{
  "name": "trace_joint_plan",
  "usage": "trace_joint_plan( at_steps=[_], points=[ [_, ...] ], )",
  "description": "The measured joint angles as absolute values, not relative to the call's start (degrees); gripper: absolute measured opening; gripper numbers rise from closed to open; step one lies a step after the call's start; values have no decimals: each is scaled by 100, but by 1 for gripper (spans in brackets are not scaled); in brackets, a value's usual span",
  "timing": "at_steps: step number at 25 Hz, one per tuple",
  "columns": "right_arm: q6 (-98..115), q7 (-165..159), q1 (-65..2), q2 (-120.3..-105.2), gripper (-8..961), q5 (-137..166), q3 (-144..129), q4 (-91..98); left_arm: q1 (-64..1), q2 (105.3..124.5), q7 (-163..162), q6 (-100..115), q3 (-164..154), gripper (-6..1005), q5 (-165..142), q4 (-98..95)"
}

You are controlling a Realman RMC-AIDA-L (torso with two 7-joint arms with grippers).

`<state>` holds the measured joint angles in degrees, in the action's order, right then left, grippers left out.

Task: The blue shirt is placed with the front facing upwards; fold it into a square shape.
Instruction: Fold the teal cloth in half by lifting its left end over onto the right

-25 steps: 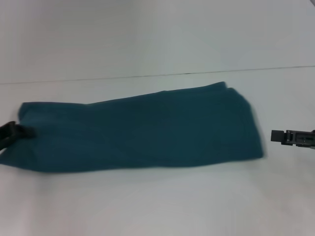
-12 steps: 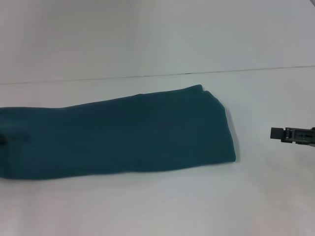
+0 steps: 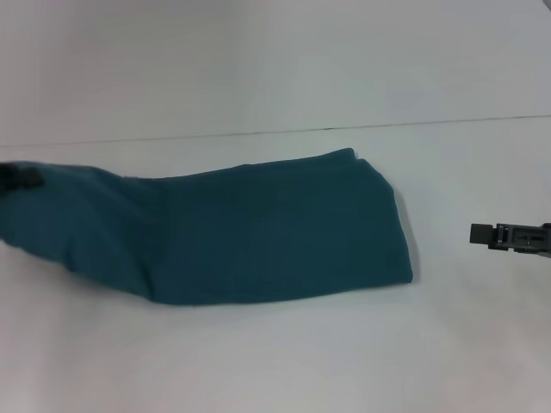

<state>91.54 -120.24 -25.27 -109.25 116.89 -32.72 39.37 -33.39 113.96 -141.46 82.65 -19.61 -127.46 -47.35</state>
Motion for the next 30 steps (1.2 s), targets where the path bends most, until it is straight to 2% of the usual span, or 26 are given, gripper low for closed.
trace_joint_plan(
  at_steps=[6,17,24,30],
  points=[
    [9160,-12023,-2531,-10925,884,11689,-3287,3938,-3571,11376,-14180,8862,-2024,92,-12221,-4775],
    [9158,-12023,-2549,-10921,885,11689,-3307,3938,-3999,11565,-15234,8308,-3901,91,-12269,-5433],
    [9135,-12023,-2572,-10943,885,11698,-3314,3938,-4626,11601,-15743,7753,-4894,92,-12613,-5251],
    [9123,-12023,-2576,-10952,884,11745,-3313,3938,-5252,11788,-16085,7237,-5501,93,-13402,-5030]
  ],
)
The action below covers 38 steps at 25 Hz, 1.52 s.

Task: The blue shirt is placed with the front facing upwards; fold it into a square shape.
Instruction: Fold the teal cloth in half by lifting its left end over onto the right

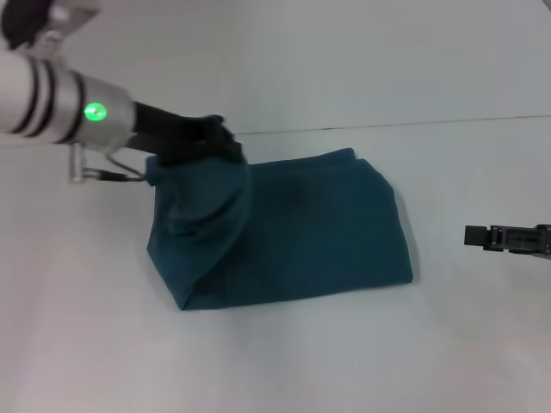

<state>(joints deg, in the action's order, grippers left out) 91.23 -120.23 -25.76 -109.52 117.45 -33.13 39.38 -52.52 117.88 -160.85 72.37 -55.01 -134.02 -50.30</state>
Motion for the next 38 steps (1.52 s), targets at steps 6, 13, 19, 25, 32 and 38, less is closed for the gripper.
trace_joint_plan(
  at_steps=[6,13,19,25,32,38],
  points=[
    [9123,-12023,-2577,-10962,884,11750,-3314,3937,-5676,12218,-16085,6884,-5693,93,-13958,-5226],
    [9135,-12023,-2581,-10973,885,11751,-3322,3938,-5733,12376,-16194,6722,-5890,94,-13967,-5524],
    [9116,-12015,-2604,-10972,885,11751,-3322,3881,-6067,12360,-16204,6316,-6101,95,-14236,-4681],
    [9114,-12026,-2613,-10969,885,11751,-3322,3877,-6402,12380,-16210,6144,-6176,96,-14461,-4233],
    [9113,-12026,-2618,-10968,884,11751,-3322,3863,-6566,12413,-16214,5876,-6264,97,-14518,-4127],
    [9100,-12025,-2587,-10968,884,11751,-3322,3858,-6456,12453,-16323,5502,-6303,98,-14295,-4165]
  ],
)
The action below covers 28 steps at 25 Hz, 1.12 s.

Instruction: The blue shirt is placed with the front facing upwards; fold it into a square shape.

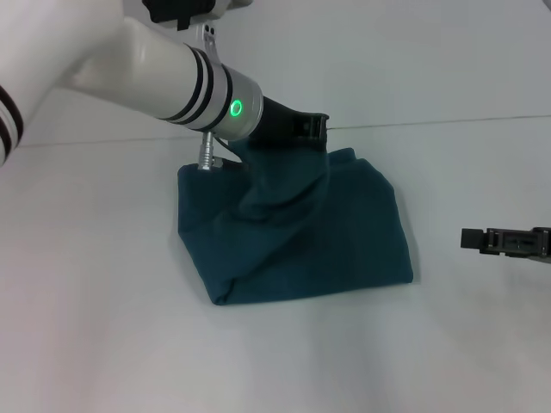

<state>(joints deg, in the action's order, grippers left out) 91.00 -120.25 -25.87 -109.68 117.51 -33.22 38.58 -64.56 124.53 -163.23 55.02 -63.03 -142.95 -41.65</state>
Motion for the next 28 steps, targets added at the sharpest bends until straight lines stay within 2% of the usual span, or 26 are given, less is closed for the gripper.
trace_joint_plan(
  at_steps=[14,18,24,28],
  points=[
    [9058,-12016,-2651,-10967,885,11802,-3327,3781,-6642,12405,-16062,5271,-6436,100,-14185,-3818],
    [9046,-12016,-2663,-10971,885,11927,-3322,3778,-6646,12415,-16061,5172,-6416,272,-14184,-3817],
    [9033,-12017,-2665,-10969,885,11961,-3309,3778,-6590,12438,-15620,5082,-6448,401,-13477,-3915],
    [9033,-12018,-2660,-10957,885,11962,-3307,3779,-6262,12391,-15075,5406,-6334,487,-12622,-4202]
  ],
)
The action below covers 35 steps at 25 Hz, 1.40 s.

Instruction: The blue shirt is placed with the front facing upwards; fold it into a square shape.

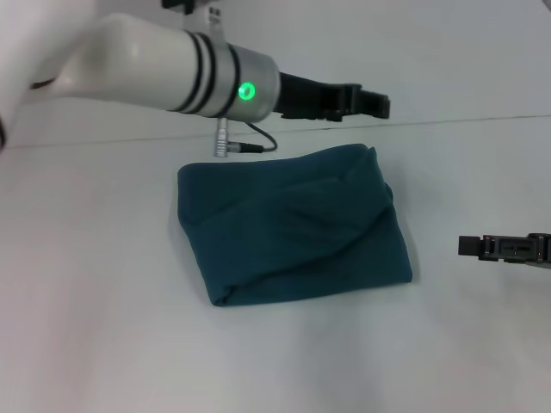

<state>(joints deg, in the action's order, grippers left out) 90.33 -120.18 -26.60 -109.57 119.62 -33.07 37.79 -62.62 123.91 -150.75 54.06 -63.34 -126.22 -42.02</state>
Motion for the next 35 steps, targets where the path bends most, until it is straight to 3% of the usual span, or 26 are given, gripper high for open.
trace_joint_plan(
  at_steps=[11,15,19,23,29,35],
  points=[
    [8992,-12350,-2847,-10835,885,12230,-3313,3837,-5064,12213,-15169,6940,-4663,922,-12494,-4822],
    [8878,-13146,-3224,-10574,884,12657,-3318,3862,-4585,12068,-15257,7171,-4349,923,-12483,-4694],
    [8872,-13918,-3693,-10312,884,12809,-3296,4045,-4246,12041,-15168,7313,-4096,918,-12482,-4651],
    [8745,-14627,-4133,-10356,884,13256,-3314,4692,-4048,12056,-15115,7297,-4019,907,-12539,-4542],
    [8079,-15138,-4846,-10583,884,14576,-3328,4882,-4048,12074,-14998,6910,-4050,891,-12586,-4105],
    [7606,-15510,-4992,-10593,884,14660,-3338,4967,-4165,12070,-14990,6608,-4080,874,-12876,-3815]
  ],
)
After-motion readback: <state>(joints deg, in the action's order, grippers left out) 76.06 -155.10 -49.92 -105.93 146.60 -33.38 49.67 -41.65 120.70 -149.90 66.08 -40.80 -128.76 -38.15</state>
